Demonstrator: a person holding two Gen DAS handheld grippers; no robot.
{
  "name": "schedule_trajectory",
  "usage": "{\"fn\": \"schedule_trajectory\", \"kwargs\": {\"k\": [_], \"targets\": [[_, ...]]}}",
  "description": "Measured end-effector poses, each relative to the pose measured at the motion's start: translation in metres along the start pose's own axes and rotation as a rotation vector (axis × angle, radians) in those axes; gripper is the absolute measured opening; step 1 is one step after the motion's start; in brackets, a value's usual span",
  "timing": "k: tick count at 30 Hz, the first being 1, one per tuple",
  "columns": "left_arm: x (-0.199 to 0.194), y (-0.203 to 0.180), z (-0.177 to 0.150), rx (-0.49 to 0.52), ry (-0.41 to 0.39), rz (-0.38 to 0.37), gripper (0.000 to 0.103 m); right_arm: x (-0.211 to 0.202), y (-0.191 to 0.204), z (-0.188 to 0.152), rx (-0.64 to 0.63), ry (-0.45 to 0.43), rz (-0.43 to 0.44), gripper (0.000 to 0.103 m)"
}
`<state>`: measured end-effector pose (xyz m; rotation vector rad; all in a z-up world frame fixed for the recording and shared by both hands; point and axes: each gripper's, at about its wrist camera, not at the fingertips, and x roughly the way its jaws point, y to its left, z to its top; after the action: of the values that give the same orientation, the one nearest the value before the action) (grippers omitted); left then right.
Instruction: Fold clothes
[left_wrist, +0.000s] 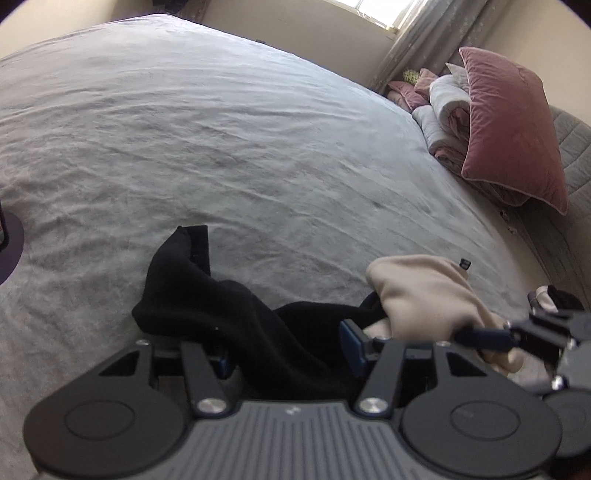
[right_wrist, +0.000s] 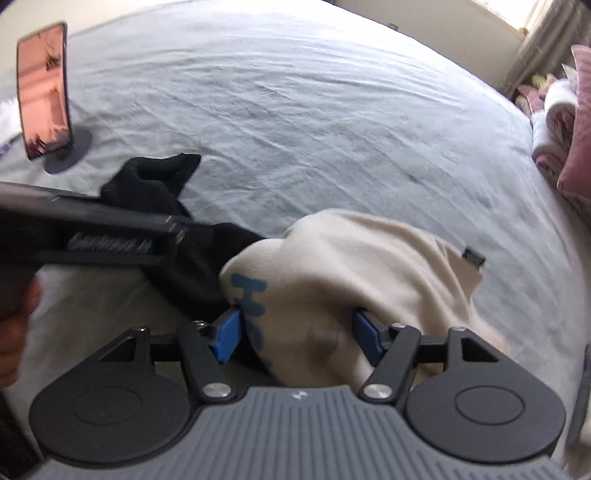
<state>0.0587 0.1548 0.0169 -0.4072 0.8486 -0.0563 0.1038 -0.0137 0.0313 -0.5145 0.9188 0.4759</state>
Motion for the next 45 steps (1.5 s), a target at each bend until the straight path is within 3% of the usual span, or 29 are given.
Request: {"fn": "schedule_trajectory", "kwargs": {"k": [1,2,5,11,21,27,34,36,38,45], "targets": [[0.002,0.001,0.0,0.002,0.007,0.004,0.057,0.001,-0.004,0.003,0.003,-0.001,-0.003,0.034],[0.003,0.001,0.0,0.004,0.013,0.008,0.057,0.002,-0.008,0.007,0.01,-0.001,-0.004,0.026],[0.008,0.001,0.001,0.004,0.024,0.007,0.058,-0.006,-0.022,0.017,0.046,-0.016,-0.002,0.02],[0.018,-0.004,0.002,0.008,0.046,-0.012,0.062,-0.032,-0.042,0.041,0.081,-0.103,-0.094,0.018],[0.029,-0.02,0.001,0.043,0.058,-0.014,0.064,-0.074,-0.11,0.07,0.253,-0.207,-0.21,0.017],[0.035,-0.025,0.0,0.062,0.059,-0.005,0.064,-0.061,-0.143,0.066,0.336,-0.197,-0.284,0.013],[0.042,-0.031,0.001,0.098,0.055,0.016,0.064,-0.029,-0.173,0.056,0.453,-0.169,-0.291,0.013],[0.04,-0.03,0.004,0.084,0.039,-0.002,0.064,-0.03,-0.176,0.057,0.5,-0.176,-0.254,0.013],[0.036,-0.027,0.009,0.046,0.011,-0.068,0.064,-0.038,-0.175,0.062,0.532,-0.19,-0.195,0.013],[0.024,-0.025,0.02,-0.066,-0.085,-0.333,0.064,-0.076,-0.128,0.079,0.425,-0.258,-0.055,0.013]]}}
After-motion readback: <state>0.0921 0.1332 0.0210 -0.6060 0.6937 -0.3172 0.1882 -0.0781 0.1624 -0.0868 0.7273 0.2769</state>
